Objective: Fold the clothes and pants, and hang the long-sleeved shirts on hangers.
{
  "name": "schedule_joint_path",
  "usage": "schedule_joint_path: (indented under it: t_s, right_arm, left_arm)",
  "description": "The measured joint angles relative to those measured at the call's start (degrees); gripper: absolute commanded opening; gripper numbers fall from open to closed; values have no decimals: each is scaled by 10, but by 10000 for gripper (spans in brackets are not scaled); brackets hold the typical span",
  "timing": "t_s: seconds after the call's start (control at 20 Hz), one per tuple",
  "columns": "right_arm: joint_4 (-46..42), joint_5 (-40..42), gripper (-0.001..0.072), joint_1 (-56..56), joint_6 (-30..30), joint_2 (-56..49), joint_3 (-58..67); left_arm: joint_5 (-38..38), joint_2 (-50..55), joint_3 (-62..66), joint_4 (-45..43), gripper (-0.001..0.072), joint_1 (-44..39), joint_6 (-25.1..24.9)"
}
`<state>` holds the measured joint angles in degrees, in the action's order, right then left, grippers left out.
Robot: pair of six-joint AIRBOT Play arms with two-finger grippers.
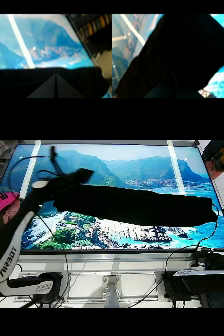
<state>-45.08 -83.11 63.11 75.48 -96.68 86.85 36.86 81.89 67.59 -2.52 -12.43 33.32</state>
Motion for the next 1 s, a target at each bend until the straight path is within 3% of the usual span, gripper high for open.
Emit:
schedule_joint_path:
  t_s: [0.1, 0.15, 0.55, 1.0]
  right_arm:
    - [-3, -14, 577, 23, -14, -8, -27]
    - [-12, -14, 612, 31, -16, -10, -39]
    - [-43, 56, 611, 40, 31, -52, -69]
    - [75, 141, 610, 7, 20, -98, -70]
  left_arm:
    - [-35, -3, 0, -37, 1, -57, 21]
    - [-50, -3, 0, -50, 1, -82, 27]
    - [-128, -3, 0, -86, 2, -194, 53]
    - [-137, -3, 0, -90, 2, -214, 72]
